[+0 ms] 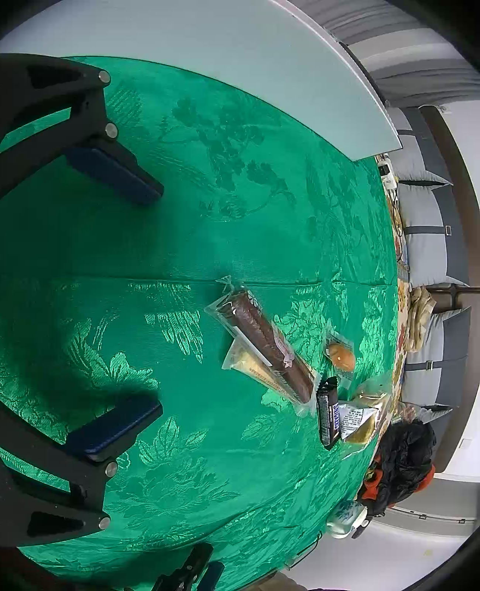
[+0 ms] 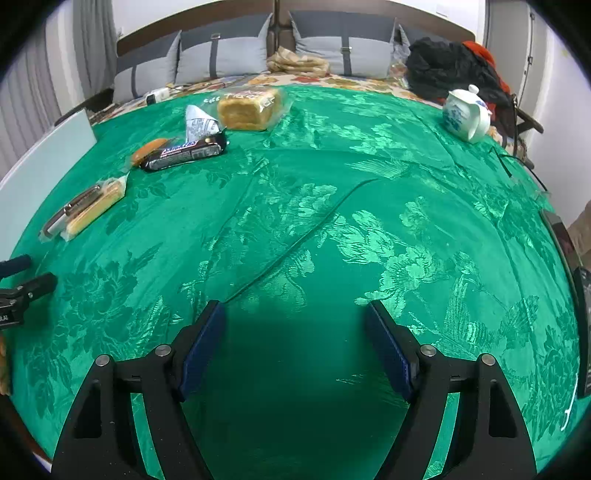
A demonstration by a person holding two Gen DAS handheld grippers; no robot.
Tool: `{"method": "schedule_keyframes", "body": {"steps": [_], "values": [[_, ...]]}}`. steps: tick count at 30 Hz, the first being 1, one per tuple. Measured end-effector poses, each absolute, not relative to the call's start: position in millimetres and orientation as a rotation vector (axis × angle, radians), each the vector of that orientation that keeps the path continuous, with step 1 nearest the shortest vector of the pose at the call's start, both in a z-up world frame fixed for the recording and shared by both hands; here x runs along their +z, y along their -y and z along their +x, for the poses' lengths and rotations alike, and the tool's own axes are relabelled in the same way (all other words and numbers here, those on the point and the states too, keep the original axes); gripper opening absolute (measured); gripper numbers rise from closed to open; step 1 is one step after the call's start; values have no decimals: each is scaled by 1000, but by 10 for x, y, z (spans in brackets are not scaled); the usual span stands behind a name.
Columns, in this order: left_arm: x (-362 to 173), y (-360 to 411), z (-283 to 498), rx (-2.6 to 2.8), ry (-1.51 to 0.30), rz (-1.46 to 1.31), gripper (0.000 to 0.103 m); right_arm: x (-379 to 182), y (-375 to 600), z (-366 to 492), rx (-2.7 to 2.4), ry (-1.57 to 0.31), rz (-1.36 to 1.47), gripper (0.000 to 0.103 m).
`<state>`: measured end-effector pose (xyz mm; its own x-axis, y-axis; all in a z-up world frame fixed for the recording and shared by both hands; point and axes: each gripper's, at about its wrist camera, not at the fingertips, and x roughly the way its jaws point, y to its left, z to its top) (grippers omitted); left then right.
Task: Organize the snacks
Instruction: 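Move both open tools back over the remaining snacks on the table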
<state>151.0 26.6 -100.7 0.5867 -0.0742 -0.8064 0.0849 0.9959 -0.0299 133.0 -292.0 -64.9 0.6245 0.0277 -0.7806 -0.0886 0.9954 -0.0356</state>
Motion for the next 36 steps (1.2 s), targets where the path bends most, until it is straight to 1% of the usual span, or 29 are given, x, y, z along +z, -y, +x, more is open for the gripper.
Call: {"method": "schedule_keyframes", "body": {"steps": [28, 36], "values": [[-1005, -262, 1513, -92, -940, 12, 103, -643, 2915, 1323, 67, -894, -74, 81], [-991, -261, 1478, -119, -960, 30, 103, -652, 2923, 1328, 72, -895, -73, 83]]}}
